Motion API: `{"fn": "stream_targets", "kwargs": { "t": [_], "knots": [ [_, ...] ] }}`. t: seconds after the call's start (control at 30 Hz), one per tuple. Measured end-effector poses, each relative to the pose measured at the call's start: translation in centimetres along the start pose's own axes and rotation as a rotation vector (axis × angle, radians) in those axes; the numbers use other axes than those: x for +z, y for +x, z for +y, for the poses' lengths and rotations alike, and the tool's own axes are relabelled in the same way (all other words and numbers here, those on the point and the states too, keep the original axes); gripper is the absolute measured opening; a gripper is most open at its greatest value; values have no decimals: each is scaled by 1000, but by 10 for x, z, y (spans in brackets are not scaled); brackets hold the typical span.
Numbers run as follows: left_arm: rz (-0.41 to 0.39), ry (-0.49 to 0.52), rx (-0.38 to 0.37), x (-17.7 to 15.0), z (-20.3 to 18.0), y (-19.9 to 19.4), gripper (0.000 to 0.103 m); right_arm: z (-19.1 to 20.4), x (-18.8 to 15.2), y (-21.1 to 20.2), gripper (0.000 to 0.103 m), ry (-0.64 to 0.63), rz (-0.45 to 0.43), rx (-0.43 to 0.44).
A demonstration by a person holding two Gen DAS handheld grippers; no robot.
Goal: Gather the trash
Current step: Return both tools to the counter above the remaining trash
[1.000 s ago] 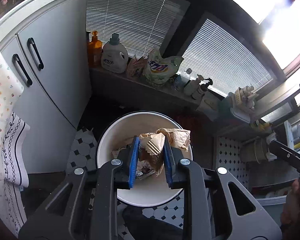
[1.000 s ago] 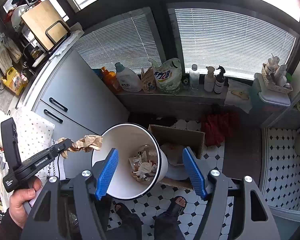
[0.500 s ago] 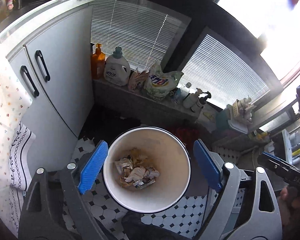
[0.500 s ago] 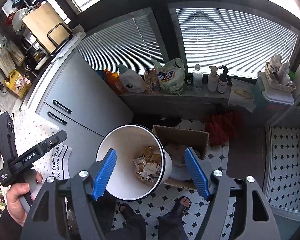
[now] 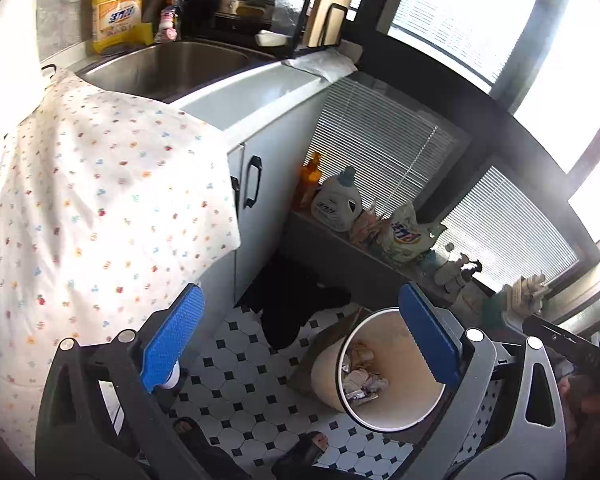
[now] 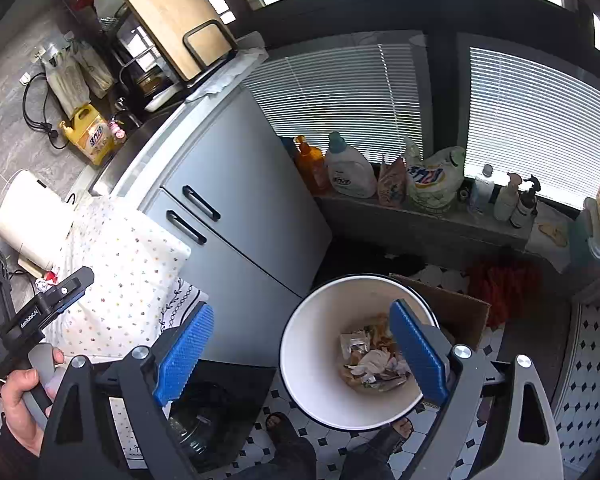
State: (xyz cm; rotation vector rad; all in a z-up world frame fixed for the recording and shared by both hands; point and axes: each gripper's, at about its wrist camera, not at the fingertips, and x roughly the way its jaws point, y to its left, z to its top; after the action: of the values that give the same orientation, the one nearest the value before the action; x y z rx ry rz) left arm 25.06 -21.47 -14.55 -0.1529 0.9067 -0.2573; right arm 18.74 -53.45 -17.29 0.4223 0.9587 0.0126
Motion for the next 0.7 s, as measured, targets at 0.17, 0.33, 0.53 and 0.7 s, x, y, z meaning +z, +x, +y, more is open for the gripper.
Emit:
{"fn": "stream_targets", "kwargs": {
  "t": [0.17, 0.33, 0.53, 0.7],
  "knots": [
    [-76, -59, 69, 14, 54, -37, 97, 66, 11, 10, 93, -67, -14, 53],
    [-142, -107, 122, 22, 111, -70, 97, 130, 17, 20, 95, -124, -20, 91],
    [-197, -177, 172, 26, 179, -99, 97, 199, 16, 34, 95, -186, -13, 124],
    [-222, -227, 211, 28, 234, -114, 97, 253, 13, 49, 95, -247, -3, 147]
  ]
}}
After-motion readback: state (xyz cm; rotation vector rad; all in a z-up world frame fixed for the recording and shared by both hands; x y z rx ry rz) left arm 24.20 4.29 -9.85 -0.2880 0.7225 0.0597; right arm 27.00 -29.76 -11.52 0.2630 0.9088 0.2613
